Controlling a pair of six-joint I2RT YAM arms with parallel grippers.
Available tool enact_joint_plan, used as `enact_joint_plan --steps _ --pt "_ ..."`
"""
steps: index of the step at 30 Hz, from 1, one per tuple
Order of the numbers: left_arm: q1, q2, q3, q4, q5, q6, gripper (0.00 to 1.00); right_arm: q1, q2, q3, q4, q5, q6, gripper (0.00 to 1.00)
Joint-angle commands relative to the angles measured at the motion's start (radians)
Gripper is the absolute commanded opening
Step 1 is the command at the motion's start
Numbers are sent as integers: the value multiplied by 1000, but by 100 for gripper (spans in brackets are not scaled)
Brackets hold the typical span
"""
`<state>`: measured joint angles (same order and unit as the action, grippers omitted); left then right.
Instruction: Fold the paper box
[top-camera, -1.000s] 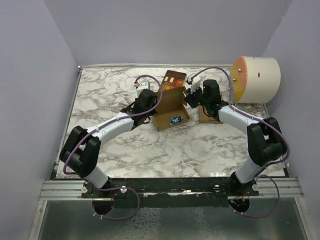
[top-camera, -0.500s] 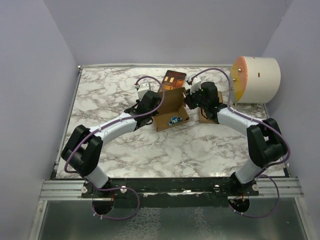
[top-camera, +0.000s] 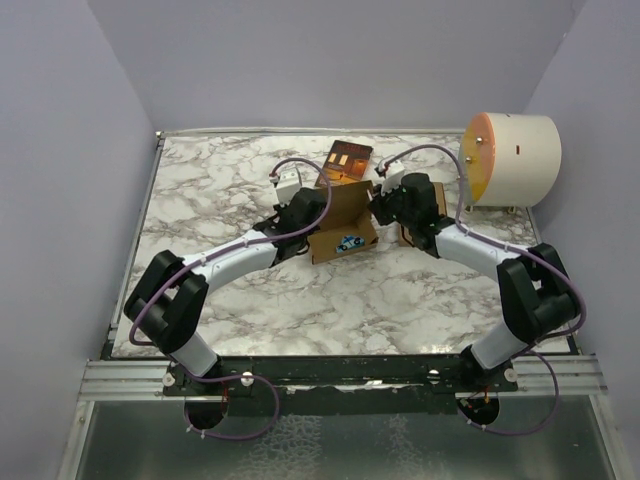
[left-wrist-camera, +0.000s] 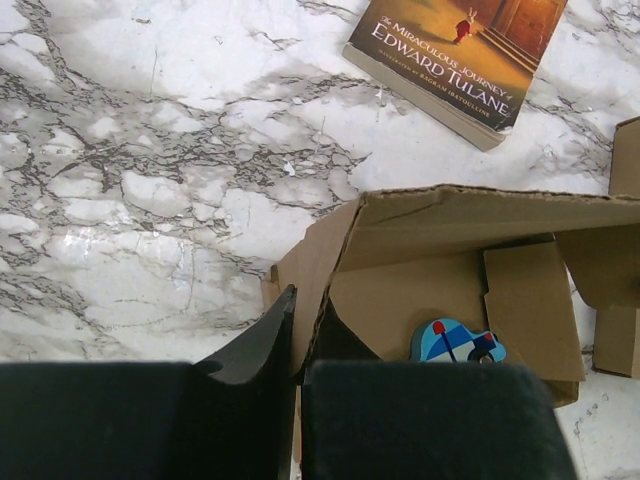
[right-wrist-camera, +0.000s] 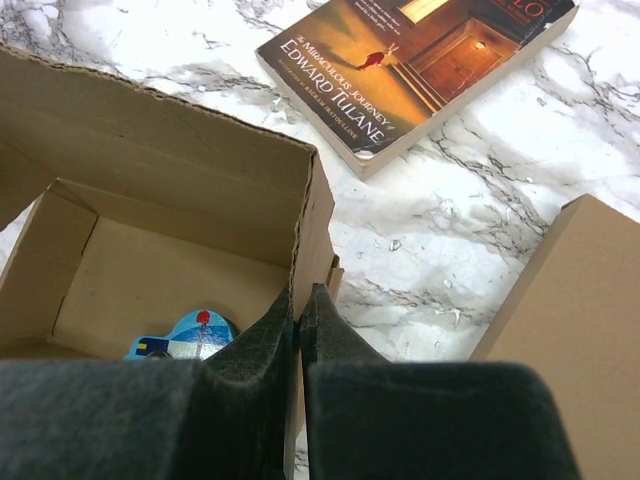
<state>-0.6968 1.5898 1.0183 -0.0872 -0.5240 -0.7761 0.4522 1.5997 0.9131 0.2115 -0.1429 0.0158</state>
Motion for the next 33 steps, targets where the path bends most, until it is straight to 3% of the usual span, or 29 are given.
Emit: enact_joint_plan --steps 1,33 --pt "-37 -20 -35 51 17 -51 3 37 -30 -48 -17 -9 45 1" --pt "-129 -118 -222 92 -39 -124 3 91 -124 -180 -101 4 65 3"
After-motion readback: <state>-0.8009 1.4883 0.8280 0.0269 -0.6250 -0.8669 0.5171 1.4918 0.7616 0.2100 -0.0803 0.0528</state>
